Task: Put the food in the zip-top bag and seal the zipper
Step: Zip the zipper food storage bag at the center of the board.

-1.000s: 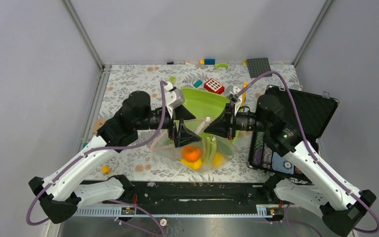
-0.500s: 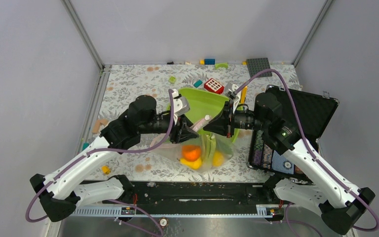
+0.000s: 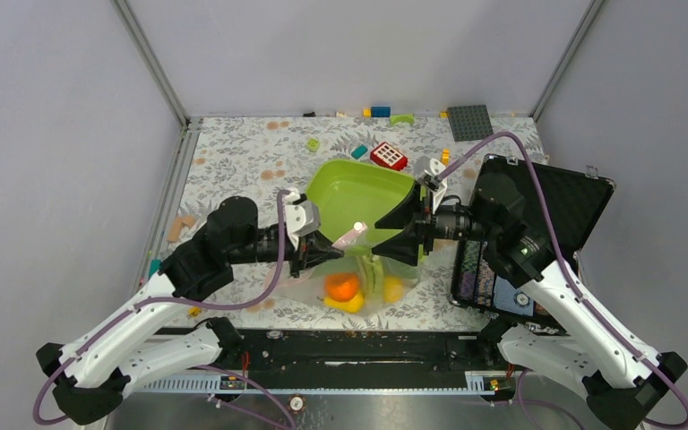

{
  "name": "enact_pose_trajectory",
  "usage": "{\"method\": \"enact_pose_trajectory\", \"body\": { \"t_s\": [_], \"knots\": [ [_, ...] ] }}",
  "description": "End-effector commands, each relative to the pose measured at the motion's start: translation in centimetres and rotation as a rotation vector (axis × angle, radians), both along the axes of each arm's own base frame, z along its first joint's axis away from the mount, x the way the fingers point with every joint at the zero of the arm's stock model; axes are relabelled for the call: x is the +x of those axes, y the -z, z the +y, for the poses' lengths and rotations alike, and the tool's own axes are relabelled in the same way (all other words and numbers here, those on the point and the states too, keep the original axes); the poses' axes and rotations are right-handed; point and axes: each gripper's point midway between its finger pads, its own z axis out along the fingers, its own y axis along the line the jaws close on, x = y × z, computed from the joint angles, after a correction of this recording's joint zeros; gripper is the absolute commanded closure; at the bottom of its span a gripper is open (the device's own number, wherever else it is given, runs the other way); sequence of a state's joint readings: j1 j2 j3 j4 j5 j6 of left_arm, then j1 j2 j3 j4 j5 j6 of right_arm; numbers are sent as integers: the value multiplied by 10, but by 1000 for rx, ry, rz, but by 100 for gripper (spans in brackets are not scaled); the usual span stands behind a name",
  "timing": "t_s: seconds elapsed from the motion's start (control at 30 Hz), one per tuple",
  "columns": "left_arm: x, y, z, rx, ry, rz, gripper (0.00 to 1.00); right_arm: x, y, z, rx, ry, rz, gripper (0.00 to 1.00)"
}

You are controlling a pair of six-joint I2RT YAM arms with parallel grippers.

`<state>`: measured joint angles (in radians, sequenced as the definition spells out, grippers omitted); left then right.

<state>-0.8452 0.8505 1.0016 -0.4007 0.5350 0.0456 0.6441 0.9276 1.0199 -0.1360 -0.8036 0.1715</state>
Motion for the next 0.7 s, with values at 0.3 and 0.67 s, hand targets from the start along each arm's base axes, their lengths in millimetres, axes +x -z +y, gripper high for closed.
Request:
{"method": "enact_pose_trajectory", "body": {
  "t_s": [0.3, 0.67],
  "knots": [
    [-16, -31, 7, -121, 65, -166, 100, -20, -40, 14, 171, -130, 257, 30],
    [-6, -35, 8, -120, 9, -170, 100, -10, -30, 24, 127, -107, 413, 50]
  ]
}}
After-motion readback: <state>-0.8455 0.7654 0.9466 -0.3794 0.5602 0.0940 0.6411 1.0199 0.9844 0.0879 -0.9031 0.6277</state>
